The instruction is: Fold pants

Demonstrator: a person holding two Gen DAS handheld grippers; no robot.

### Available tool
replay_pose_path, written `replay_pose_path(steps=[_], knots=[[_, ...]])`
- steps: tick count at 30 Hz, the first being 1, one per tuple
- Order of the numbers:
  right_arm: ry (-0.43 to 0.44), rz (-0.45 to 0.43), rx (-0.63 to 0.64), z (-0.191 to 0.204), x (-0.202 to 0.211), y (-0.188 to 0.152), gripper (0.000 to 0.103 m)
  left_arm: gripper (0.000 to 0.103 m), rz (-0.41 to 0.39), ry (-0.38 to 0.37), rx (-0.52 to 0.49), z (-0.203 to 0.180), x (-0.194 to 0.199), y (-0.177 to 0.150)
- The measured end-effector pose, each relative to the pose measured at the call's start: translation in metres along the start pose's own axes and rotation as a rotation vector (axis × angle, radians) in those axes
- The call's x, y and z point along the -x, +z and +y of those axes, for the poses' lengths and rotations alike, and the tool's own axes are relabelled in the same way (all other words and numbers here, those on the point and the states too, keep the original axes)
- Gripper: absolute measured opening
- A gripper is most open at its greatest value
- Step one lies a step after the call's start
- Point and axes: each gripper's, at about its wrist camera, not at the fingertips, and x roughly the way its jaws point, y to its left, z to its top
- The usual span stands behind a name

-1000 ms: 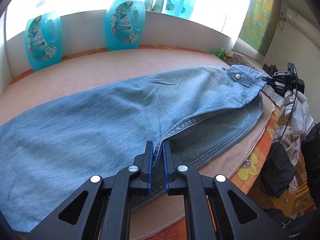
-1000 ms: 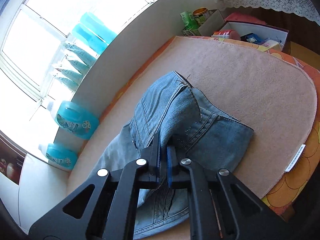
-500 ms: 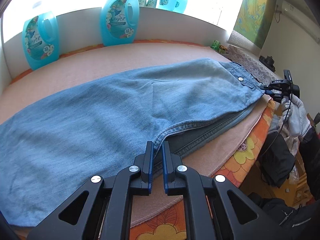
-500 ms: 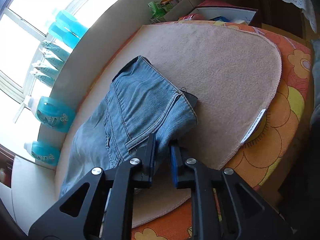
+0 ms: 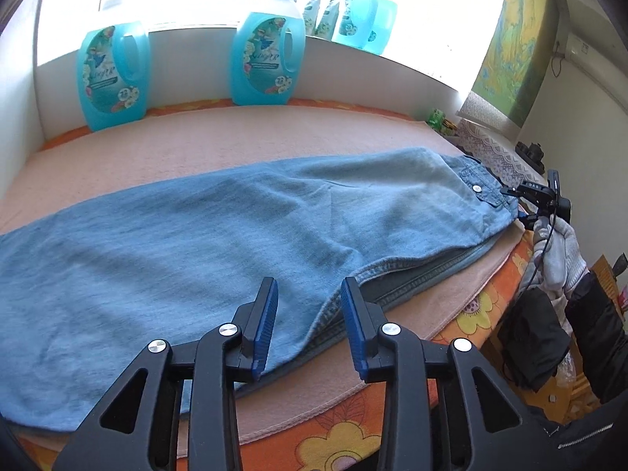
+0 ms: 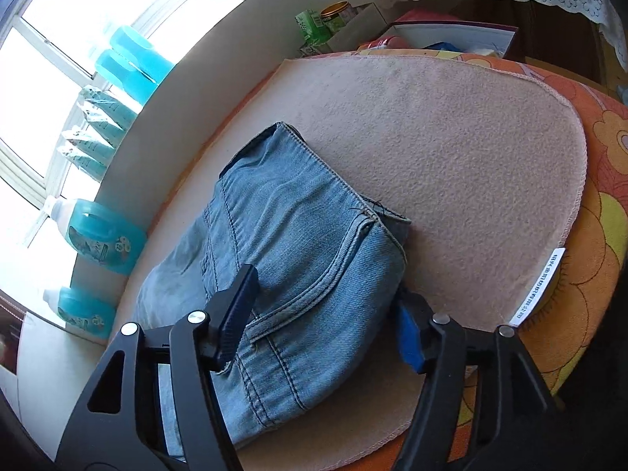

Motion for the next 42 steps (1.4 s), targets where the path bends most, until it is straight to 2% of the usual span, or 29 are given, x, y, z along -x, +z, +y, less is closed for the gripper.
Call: replay_pose_path(steps=[1,3,6,9,10,12,14,17,18,19,21,24,28,33,37,42], knots=[[0.017,0.004,0.000,0.002,-0.002,-0.001,0.031,0.032,-0.013,0.010,0.031,0.010,0.003,0.001],[0.031,-0.008,0.023,0.012,-0.001,-0.001,0.015,0.032,-0.023,0.054,0.053,0.024,0.003,0.000],[-0.018,-0.071,0.161,0.046,0.016,0.002,0.011,0.032,0.027,0.103,0.046,0.037,-0.012,-0.005],[-0.065,-0.194,0.324,0.088,0.053,0.008,0.010,0.032,0.074,0.116,0.044,0.045,-0.027,-0.015],[-0.098,-0.238,0.379,0.098,0.063,0.009,0.010,0.032,0.083,0.118,0.041,0.046,-0.030,-0.018],[-0.154,-0.251,0.419,0.100,0.066,0.012,0.010,0.032,0.084,0.118,0.026,0.046,-0.032,-0.022],[-0.176,-0.195,0.381,0.087,0.052,0.017,0.010,0.032,0.080,0.120,0.018,0.043,-0.030,-0.021],[-0.196,-0.052,0.329,0.061,0.024,0.019,0.011,0.032,0.069,0.085,-0.009,0.031,-0.028,-0.015],[-0.207,-0.025,0.314,0.052,0.018,0.017,0.017,0.032,0.065,0.076,-0.034,0.022,-0.028,-0.011],[-0.231,0.001,0.308,0.046,0.014,0.016,0.027,0.032,0.063,0.066,-0.057,0.013,-0.028,-0.008],[-0.254,-0.008,0.305,0.036,0.020,0.016,0.036,0.032,0.063,0.036,-0.093,-0.003,-0.029,-0.001],[-0.253,-0.062,0.290,0.031,0.047,0.016,0.038,0.032,0.066,-0.018,-0.143,-0.025,-0.034,0.013],[-0.220,-0.126,0.400,0.062,0.077,0.017,0.038,0.032,0.111,-0.116,-0.211,-0.060,-0.057,0.033],[-0.120,-0.077,0.567,0.127,0.068,0.017,0.044,0.032,0.221,-0.231,-0.303,-0.101,-0.095,0.029],[-0.064,-0.004,0.660,0.164,0.038,0.012,0.044,0.032,0.275,-0.221,-0.332,-0.111,-0.112,0.024],[0.036,0.118,0.675,0.184,-0.005,-0.006,0.044,0.032,0.287,-0.184,-0.388,-0.111,-0.104,0.014]])
